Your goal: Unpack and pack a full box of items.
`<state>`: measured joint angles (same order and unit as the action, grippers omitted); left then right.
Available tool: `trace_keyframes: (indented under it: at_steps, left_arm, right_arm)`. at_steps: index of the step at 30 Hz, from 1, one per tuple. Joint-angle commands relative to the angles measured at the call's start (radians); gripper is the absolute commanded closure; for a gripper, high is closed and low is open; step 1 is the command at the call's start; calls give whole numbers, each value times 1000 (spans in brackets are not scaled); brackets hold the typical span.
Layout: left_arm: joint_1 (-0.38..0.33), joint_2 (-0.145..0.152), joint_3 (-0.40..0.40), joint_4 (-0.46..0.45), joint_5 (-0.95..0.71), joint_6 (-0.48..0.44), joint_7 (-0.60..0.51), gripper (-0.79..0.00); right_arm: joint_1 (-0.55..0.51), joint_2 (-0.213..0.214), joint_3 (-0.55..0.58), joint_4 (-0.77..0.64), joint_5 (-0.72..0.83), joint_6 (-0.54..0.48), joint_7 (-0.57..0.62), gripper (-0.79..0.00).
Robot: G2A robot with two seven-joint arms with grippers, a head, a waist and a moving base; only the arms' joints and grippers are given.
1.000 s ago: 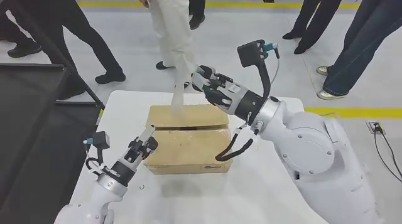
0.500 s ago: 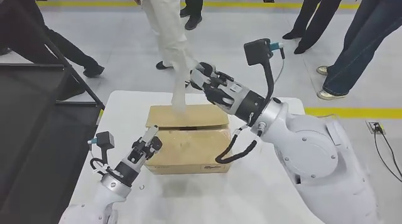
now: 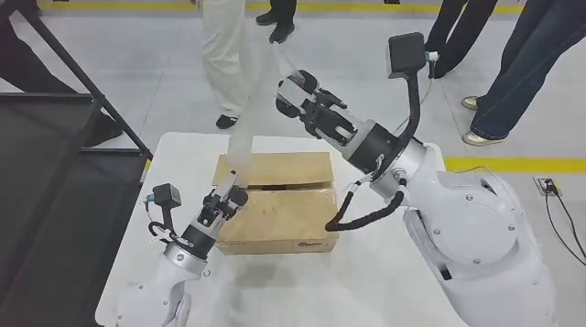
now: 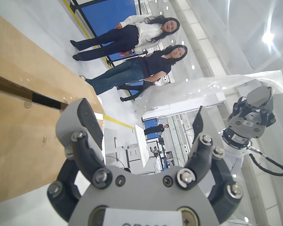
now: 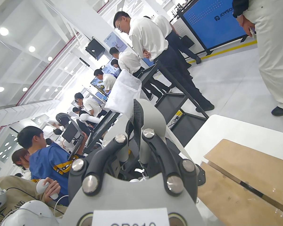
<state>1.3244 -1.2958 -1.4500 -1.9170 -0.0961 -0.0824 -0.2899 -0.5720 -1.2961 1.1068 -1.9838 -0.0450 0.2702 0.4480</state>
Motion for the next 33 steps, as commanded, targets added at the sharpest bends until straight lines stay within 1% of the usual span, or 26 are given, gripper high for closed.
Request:
trace_keyframes:
  at_steps: [1, 3, 4, 5, 6, 7, 9, 12, 13, 20, 23, 26, 28, 31, 33]
  left_arm:
    - [-8, -1, 8, 8, -5, -8, 0, -785]
    - [-13, -2, 15, 12, -11, -24, 0, -785]
    - [-14, -2, 17, 14, -12, -29, 1, -711]
    - [-15, -2, 19, 15, -13, -34, 0, -585]
    - [-16, -2, 19, 14, -14, -41, 2, -406]
    - [-15, -2, 21, 14, -17, -49, 3, -332]
    - [-13, -2, 20, 13, -25, -57, 4, -154]
    - [-7, -2, 13, 8, -37, -65, 14, -9]
    - [-5, -2, 10, 5, -38, -67, 15, 0]
    - [-5, 0, -3, -5, -43, -59, 7, 0]
    - [-8, 2, -8, -12, -23, -48, 12, 0]
    - [2, 6, -38, -35, -12, -22, 15, 0]
    - [13, 11, -74, -61, -1, 6, -8, 0]
    - [32, 23, -137, -105, 18, 60, -87, 0]
    - [39, 32, -180, -134, 22, 101, -167, 0]
  right_arm:
    - [2, -2, 2, 1, 11, 6, -3, 0]
    - [5, -3, 5, 3, 16, 11, -7, 0]
    - [5, -4, 6, 5, 18, 14, -10, 0]
    - [5, -5, 7, 7, 19, 15, -12, 0]
    - [5, -5, 8, 9, 21, 17, -16, 0]
    - [5, -6, 10, 12, 21, 19, -20, 0]
    - [3, -7, 13, 18, 23, 23, -29, 0]
    - [3, -8, 18, 31, 26, 28, -30, 0]
    - [3, -9, 21, 35, 28, 29, -31, 0]
    - [-2, -10, 36, 64, 47, 31, -16, 0]
    - [-5, -9, 48, 82, 48, 51, -1, 0]
    - [-20, -4, 76, 104, 53, 75, 18, 0]
    - [-35, 1, 102, 122, 61, 113, 58, 0]
    - [-52, 13, 145, 147, 71, 185, 146, 0]
    - [-66, 23, 170, 168, 65, 239, 212, 0]
